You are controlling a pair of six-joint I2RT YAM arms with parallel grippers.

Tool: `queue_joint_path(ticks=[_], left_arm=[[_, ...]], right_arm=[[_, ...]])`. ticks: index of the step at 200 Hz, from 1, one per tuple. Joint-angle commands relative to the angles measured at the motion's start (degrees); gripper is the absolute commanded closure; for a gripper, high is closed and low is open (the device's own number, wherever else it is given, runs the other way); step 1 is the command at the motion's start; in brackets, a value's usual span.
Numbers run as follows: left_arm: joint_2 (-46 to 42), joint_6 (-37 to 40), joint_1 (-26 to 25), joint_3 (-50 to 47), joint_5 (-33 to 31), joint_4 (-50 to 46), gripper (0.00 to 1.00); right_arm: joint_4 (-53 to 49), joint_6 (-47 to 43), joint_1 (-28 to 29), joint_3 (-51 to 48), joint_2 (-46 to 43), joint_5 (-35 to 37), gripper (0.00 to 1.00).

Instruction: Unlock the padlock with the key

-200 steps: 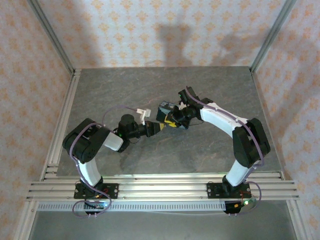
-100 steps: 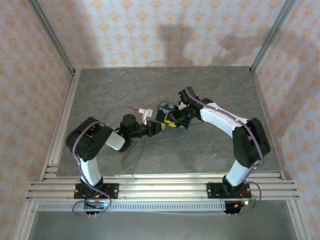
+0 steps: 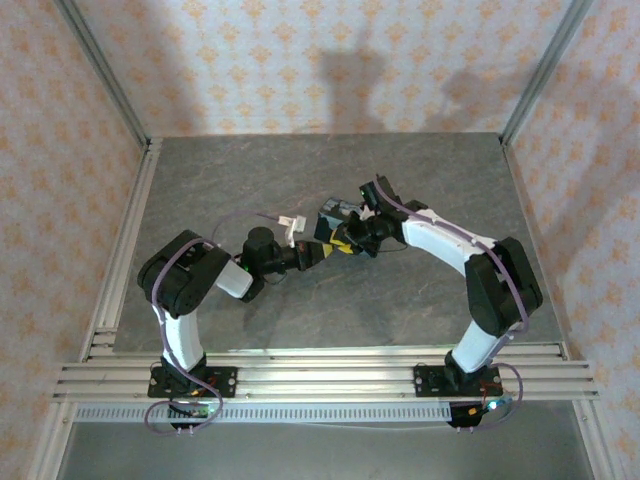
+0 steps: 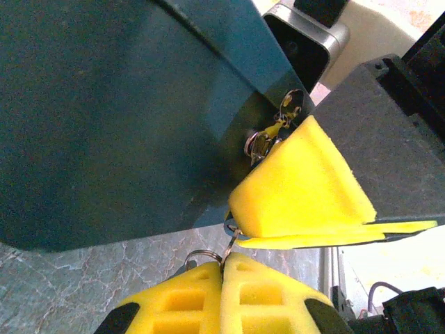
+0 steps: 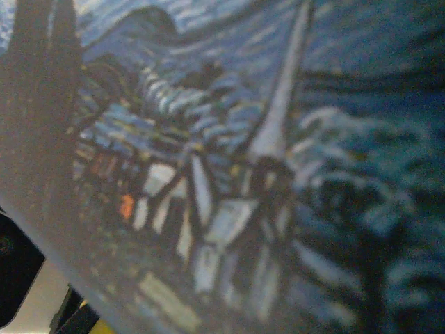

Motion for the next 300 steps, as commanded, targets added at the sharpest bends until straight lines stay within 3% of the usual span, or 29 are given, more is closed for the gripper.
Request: queue_joint_path(ticks=[1, 40, 63, 95, 154, 167, 191, 234, 300], left_arm=[[-0.34, -2.48, -1.69, 3.08, -0.24, 5.91, 1.00], [-1.31, -2.81, -2.46, 3.30, -1.30, 5.87, 1.00], [-0.74, -2.22, -2.42, 2.84, -1.75, 5.71, 0.86], [-0.21, -1.88, -2.42, 2.12, -2.02, 6.13, 0.78], [0.18, -0.80, -2.43, 3.16, -0.79, 5.95, 0.76], [0.63, -0.53, -2.42, 3.26, -0.49, 5.95, 0.78], [1.23, -0.35, -2.42, 3.18, -0.27, 5.94, 1.00], [3.02, -0.31, -2.42, 2.43, -0.96, 3.75, 1.00], [5.14, -1.64, -2.42, 1.02, -3.14, 5.34, 1.00]], right_arm=[[3.39, 2.41, 1.20, -2.10, -0.45, -2.36, 1.00], [5.80, 3.87, 2.19, -2.96, 0.30, -2.59, 1.00], [4.70, 3.28, 2.10, -2.21, -0.17, -1.98, 1.00], [2.99, 2.50, 1.66, -1.27, -0.54, -2.32, 1.00], [4.13, 3.38, 1.22, -1.14, 0.17, -5.40, 1.00], [3.98, 3.30, 1.13, -0.92, 0.49, -5.91, 1.00], [1.67, 1.79, 1.13, 0.09, 1.22, -5.64, 1.00], [-1.34, -0.05, 1.13, -0.02, 1.18, -1.91, 1.00], [-1.80, -0.05, 1.38, -1.02, -0.62, 1.99, 0.66]])
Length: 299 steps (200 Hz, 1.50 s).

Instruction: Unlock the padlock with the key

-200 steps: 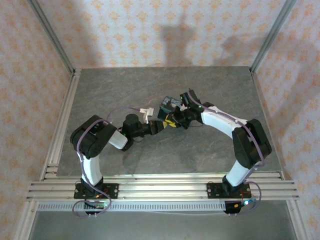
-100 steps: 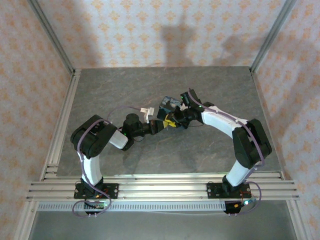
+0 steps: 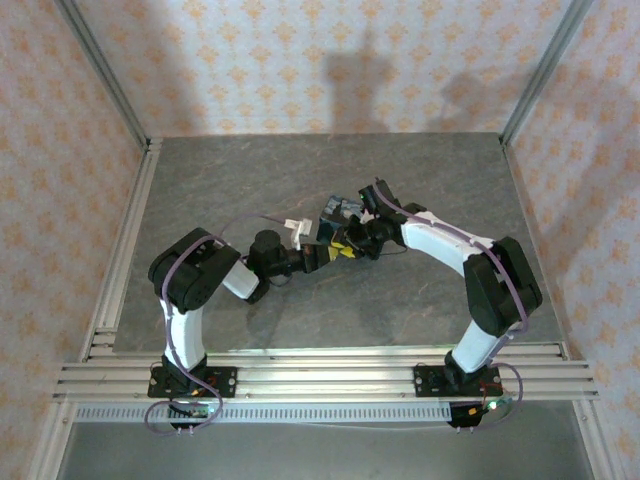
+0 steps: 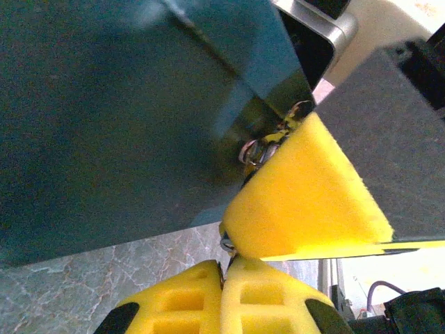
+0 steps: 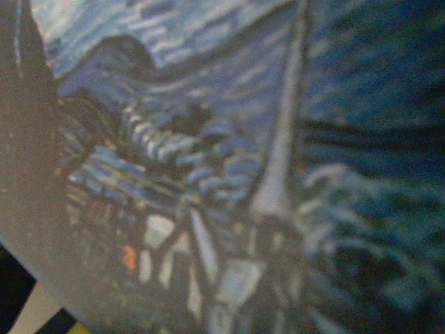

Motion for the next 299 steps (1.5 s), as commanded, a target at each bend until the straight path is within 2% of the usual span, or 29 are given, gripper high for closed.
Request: queue_joint_path(ticks=[1, 49, 95, 142, 183, 227, 299], left_arm=[[1.56, -0.52, -0.41, 0.01, -1.73, 2.56, 1.00], [4.53, -1.85, -0.41, -1.12, -5.05, 3.27, 1.00], [5.13, -1.84, -0.50, -2.52, -6.62, 2.70, 1.00], [5.40, -2.41, -1.09, -2.86, -8.14, 1.27, 1.00], [2.89, -2.47, -1.83, -4.04, -9.69, -2.26, 1.00], [-0.82, -1.44, -2.09, -4.36, -10.52, -8.20, 1.00], [-4.94, -0.41, -2.29, -4.72, -11.42, -13.95, 1.00]], right_arm=[[-1.41, 0.44, 0.97, -0.16, -0.80, 0.27, 0.66], [-1.91, 0.44, 1.25, -1.11, -1.22, 2.16, 0.57], [-3.81, 0.35, 2.07, -1.67, -3.79, 9.29, 0.54], [4.62, 5.93, 6.56, -7.63, -7.56, 20.30, 0.53], [12.76, 9.17, 10.74, -11.74, -7.79, 27.63, 0.47], [17.61, 10.20, 12.29, -12.90, -6.00, 28.14, 0.42], [15.77, 7.27, 13.33, -12.19, -6.74, 29.96, 0.40]])
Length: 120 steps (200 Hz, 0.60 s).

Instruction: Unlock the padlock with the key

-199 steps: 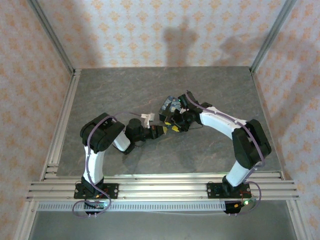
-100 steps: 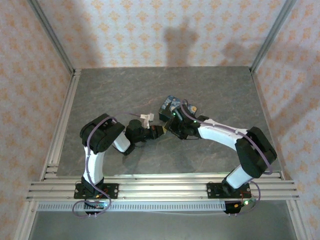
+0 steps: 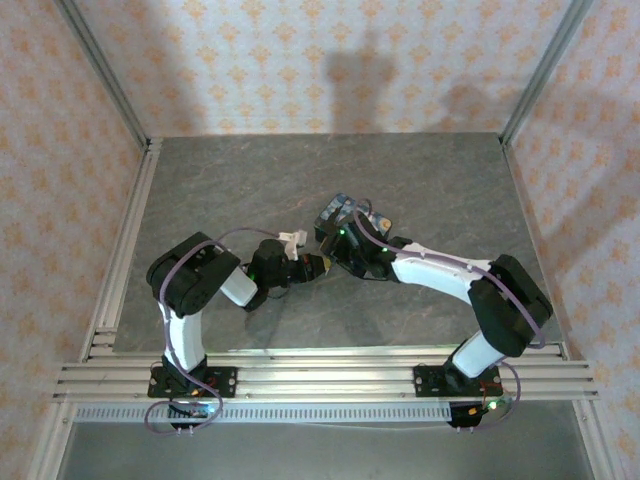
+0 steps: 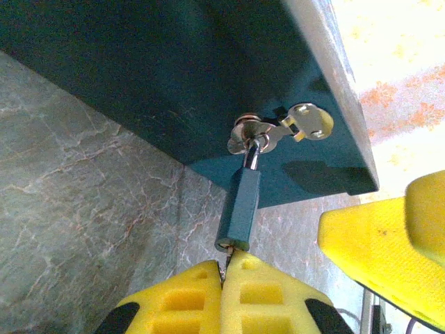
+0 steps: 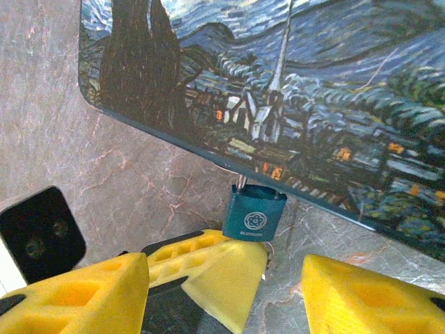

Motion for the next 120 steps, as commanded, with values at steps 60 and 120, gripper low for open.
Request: queue_joint_path(ticks=[60, 120], left_arm=[[-4.89, 3.26, -0.46, 0.06, -1.05, -9.99, 1.00], [-5.06, -0.05, -0.42, 0.32, -0.29, -9.33, 1.00]], right_arm=[[2.76, -3.01, 0.66, -0.98, 0.96, 2.45, 0.40], [7.42, -0.74, 1.53, -4.02, 1.24, 3.46, 0.40]])
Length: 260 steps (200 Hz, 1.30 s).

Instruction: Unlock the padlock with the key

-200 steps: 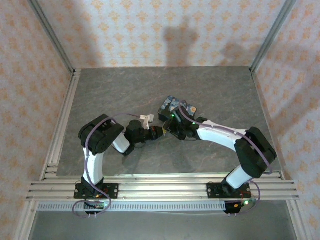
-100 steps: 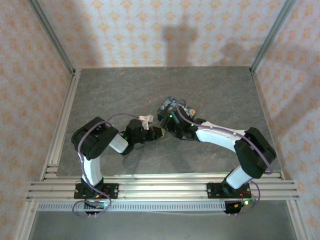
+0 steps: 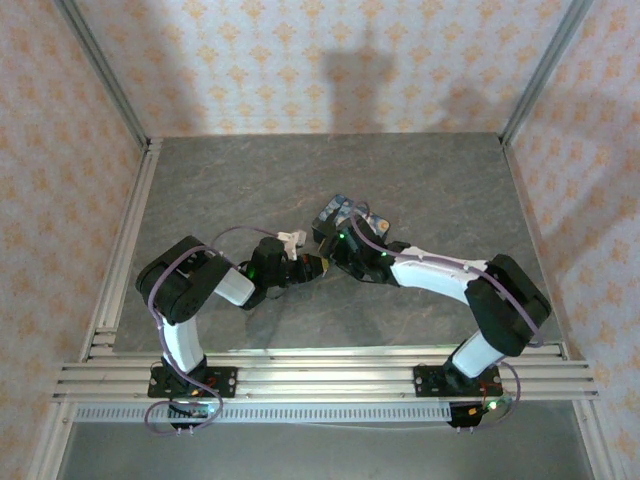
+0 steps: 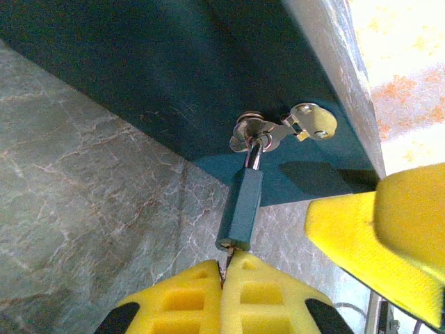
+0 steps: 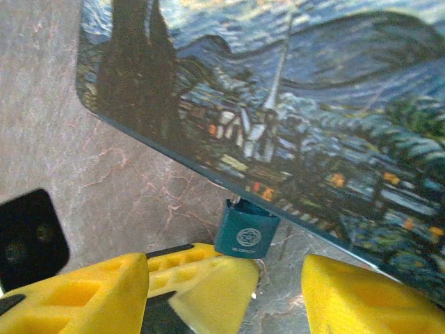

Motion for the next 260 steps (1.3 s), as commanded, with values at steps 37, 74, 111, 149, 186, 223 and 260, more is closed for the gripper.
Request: queue_joint_path(ticks=[37, 74, 111, 149, 186, 223, 260], left_arm=[[-2.33, -2.13, -0.63, 0.87, 1.20, -3.31, 1.00], [-2.61, -2.12, -1.26, 1.42, 1.39, -4.16, 1.00], [-2.79, -2.38, -1.84, 1.33, 1.21, -3.99, 1.00], [-3.19, -2.34, -1.86, 1.16, 1.38, -4.07, 1.00], [-3.41, -1.87, -1.89, 1.15, 1.64, -4.43, 1.00], [-3.67, -0.68, -1.87, 1.68, 2.76, -5.71, 1.00], [-5.17, 1.29, -1.89, 2.16, 3.79, -8.61, 1.00]], right_arm=[[4.42, 2.31, 1.21, -2.55, 1.57, 3.93, 0.40], [6.24, 3.87, 1.29, -3.10, 2.12, 5.56, 0.41], [7.86, 5.36, 1.33, -3.45, 2.95, 6.30, 0.42], [9.00, 6.64, 1.21, -3.63, 4.08, 4.76, 0.43], [8.97, 7.13, 1.25, -3.95, 4.58, 3.26, 0.48], [6.58, 7.37, 1.27, -3.32, 5.03, 2.93, 0.64], [3.68, 6.62, 1.25, -1.90, 4.97, 3.49, 0.82]])
